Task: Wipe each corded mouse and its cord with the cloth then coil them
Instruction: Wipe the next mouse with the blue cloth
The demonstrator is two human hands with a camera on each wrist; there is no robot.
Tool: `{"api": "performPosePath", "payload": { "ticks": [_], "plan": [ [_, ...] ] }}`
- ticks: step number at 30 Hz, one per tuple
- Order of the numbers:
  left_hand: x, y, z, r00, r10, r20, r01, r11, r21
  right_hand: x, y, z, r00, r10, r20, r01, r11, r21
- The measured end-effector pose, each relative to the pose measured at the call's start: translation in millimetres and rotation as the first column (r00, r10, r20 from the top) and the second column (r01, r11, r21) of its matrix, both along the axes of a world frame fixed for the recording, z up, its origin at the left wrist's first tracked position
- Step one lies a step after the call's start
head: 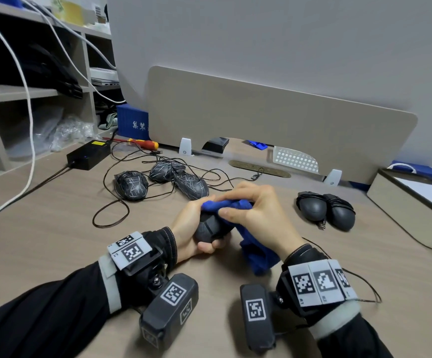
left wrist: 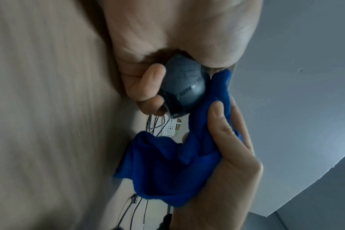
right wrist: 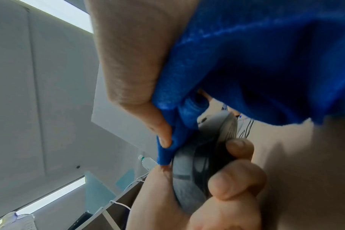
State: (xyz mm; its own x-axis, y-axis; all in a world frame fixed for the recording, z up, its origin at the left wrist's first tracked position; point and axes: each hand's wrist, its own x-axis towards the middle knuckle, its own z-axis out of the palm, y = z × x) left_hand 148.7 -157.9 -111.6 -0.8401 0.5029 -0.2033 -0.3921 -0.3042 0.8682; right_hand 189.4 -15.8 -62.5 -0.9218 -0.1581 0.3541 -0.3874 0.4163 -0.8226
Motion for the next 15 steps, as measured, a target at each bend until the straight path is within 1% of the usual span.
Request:
{"api": "performPosePath", "payload": {
  "ticks": [1,4,5,7,10,11,13,15],
  "plan": [
    [0,0,0,1.0,0.003,0.001,-0.003,1.0,-0.001,-2,-1,0,1.0,-0.009,-0.006,0.009,1.0,-0.008],
    [4,-1,2,0.999,-0.039,0.017,0.04,0.999,-0.025,-6,9,-1,0.986,-0.161,-0.053,0.161,0.987,-0.017],
    [5,-1,3,0.999,-0.05,0.018,0.051,0.998,-0.043,-6,12,-1,0.98,-0.19,-0.054,0.189,0.982,-0.018],
    [5,-1,2,0.999,-0.039,0.023,0.041,0.998,-0.047,-5,13,0,0.986,-0.161,-0.045,0.16,0.987,-0.016],
    [1,0,0,0.999,-0.003,0.033,0.003,1.0,0.015,-2,4,0,1.0,-0.015,-0.007,0.016,1.0,0.016],
    [0,0,0,0.999,-0.006,0.032,0.006,1.0,0.019,-2,3,0,1.0,0.005,-0.001,-0.004,1.0,0.026],
    [0,-1,1,0.999,-0.03,0.021,0.03,1.0,0.0,-4,6,0,0.999,-0.031,0.01,0.031,0.999,-0.013],
    [4,-2,3,0.997,-0.073,0.009,0.073,0.997,-0.036,-6,13,-1,0.99,-0.139,-0.016,0.138,0.989,-0.05]
  ]
}}
